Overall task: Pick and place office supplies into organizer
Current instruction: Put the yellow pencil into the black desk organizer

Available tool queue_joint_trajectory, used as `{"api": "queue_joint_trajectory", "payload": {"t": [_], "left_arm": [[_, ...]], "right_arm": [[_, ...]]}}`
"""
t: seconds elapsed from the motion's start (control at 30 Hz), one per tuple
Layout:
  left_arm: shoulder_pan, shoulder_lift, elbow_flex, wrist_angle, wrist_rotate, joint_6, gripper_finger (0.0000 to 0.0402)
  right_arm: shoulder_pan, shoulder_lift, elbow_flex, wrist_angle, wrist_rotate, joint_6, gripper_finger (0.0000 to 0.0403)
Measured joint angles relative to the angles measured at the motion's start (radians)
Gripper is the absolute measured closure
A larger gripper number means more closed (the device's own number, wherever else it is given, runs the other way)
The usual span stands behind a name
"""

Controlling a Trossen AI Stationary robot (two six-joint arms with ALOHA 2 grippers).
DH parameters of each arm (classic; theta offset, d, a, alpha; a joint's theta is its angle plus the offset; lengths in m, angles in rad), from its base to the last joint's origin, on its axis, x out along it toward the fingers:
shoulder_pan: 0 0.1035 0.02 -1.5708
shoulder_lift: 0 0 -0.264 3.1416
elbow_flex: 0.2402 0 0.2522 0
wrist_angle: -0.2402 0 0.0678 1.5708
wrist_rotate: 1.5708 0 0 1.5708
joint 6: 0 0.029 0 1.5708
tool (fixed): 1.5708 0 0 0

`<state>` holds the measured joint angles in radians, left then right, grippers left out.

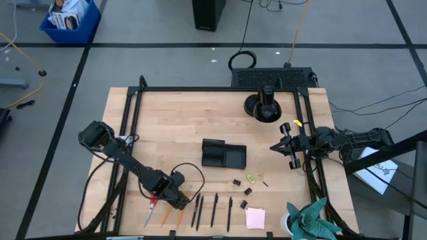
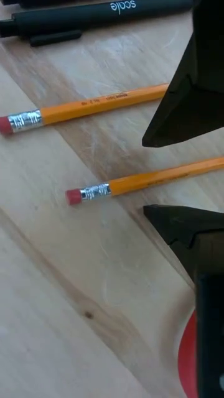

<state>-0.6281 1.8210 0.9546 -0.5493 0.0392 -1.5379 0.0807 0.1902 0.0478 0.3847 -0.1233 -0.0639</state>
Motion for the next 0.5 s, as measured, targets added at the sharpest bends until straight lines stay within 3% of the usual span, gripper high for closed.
{"api": "queue_joint_trajectory", "payload": {"t": [0.3, 0.5], "left_arm": [[-0.003, 0.0, 0.0, -0.013, -0.041, 0.027, 0.0231], [-0.003, 0.0, 0.0, -0.022, -0.059, 0.094, 0.0271]], "right_arm": [[0.0, 0.0, 0.0, 0.0, 0.0, 0.0, 0.0403], [0.0, 0.0, 0.0, 0.0, 0.0, 0.0, 0.0403]]}}
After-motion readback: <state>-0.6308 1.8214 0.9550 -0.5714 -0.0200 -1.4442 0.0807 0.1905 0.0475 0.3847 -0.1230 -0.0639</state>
